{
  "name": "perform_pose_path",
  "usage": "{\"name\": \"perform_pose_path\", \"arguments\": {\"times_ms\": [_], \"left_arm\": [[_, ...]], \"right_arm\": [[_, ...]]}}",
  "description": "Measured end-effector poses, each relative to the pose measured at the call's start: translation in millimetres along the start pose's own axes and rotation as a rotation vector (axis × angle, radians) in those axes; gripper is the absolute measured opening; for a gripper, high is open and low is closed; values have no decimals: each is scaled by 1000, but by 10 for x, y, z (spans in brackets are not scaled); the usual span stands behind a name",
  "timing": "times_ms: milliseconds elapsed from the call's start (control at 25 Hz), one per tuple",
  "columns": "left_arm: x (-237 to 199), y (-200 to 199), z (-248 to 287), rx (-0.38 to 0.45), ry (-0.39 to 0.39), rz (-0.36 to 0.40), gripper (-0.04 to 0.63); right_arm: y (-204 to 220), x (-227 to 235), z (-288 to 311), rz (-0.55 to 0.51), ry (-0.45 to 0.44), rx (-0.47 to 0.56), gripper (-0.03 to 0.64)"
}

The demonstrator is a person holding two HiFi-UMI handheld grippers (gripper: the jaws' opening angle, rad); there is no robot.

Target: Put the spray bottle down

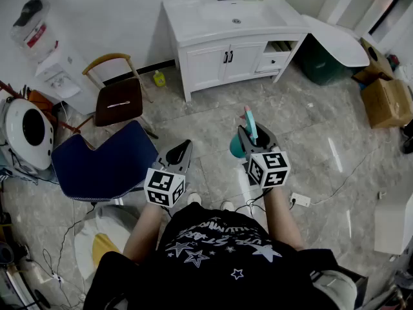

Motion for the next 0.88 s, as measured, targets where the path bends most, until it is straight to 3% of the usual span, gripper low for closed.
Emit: {"name": "perform_pose_path", "arguments": {"times_ms": [360,880], "left_arm": [[-348,76,-89,-25,-24,-26,15],[-912,8,-119,-30,1,-26,15]], "right_arm": [[7,-210,220,-3,-4,-15,160],[-94,-477,587,21,34,4,161]]}}
Point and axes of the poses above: the fingertips, and each gripper's own axes: z forward along the fingers, x to its right, y out of its underside, the point moved 3 cm from there along -z, backward along the fingers, and after that the axes turned 9 degrees about -z, right-handed, at the moved point
